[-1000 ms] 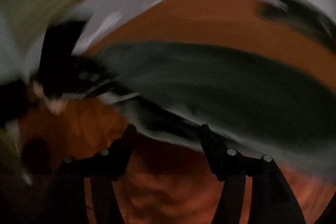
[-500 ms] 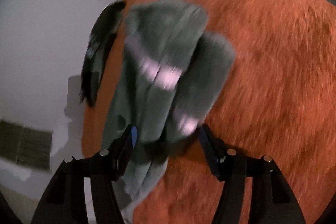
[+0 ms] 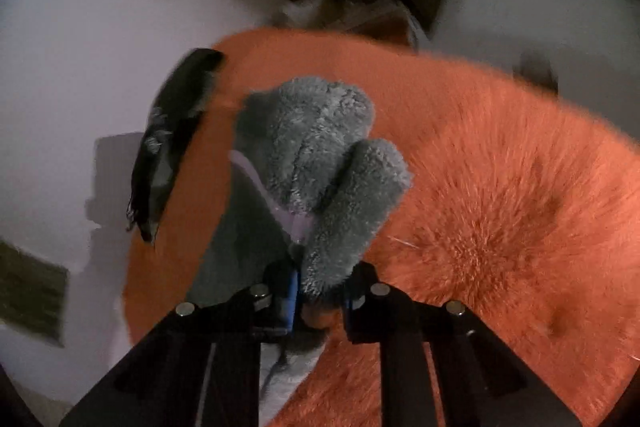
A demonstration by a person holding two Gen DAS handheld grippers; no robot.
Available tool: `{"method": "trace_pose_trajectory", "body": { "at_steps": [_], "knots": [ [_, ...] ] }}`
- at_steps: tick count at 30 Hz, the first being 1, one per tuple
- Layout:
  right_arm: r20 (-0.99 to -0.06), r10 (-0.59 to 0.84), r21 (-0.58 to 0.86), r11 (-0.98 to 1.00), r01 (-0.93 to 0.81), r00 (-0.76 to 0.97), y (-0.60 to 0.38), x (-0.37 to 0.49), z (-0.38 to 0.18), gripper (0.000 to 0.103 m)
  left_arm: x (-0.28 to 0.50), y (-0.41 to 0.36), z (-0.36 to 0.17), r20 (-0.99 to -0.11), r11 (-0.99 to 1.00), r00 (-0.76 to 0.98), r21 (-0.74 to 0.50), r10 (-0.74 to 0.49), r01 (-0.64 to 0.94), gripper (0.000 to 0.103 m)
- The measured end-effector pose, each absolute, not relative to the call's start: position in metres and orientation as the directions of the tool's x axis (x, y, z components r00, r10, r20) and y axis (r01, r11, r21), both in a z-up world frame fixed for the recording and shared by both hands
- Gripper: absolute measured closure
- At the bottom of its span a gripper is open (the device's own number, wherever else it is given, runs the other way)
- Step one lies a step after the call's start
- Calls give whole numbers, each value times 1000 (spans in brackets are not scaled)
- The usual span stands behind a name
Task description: Fold clothes
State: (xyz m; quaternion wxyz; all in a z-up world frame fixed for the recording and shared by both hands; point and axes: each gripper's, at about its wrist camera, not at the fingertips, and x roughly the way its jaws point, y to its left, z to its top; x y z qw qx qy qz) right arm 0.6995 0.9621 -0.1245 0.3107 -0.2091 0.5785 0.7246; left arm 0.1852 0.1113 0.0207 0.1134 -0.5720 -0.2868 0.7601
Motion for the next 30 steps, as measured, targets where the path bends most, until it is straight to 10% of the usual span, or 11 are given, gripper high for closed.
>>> {"method": "trace_pose_trajectory", "body": {
  "at_steps": [4, 12, 15, 16, 17, 19, 30],
  "knots": [
    [-619, 168, 763, -104, -638, -767, 969, 706, -147, 85, 167, 138, 15, -735, -749, -301, -656, 608, 89, 49],
    [-505, 156, 852, -68, -520, -849, 976, 711, -144, 37, 128, 146, -16, -699, -669, -322, -711, 638, 217, 40],
    [-550, 125, 813, -147, -564, -825, 978, 695, -139, 37, 120, 146, -14, -675, -650, -397, -727, 621, 221, 50],
    [-568, 129, 797, -160, -582, -813, 977, 693, -140, 38, 115, 145, -13, -670, -652, -421, -728, 611, 212, 80],
    [-584, 144, 781, -168, -601, -799, 978, 691, -140, 51, 111, 144, -12, -663, -650, -431, -732, 612, 204, 86],
    [-611, 170, 756, -165, -633, -773, 981, 690, -138, 80, 106, 138, -3, -651, -648, -468, -736, 597, 197, 88],
    [-671, 189, 697, -167, -697, -717, 933, 747, -96, 84, 96, 95, 11, -708, -765, -414, -642, 572, 43, 89]
  ]
}}
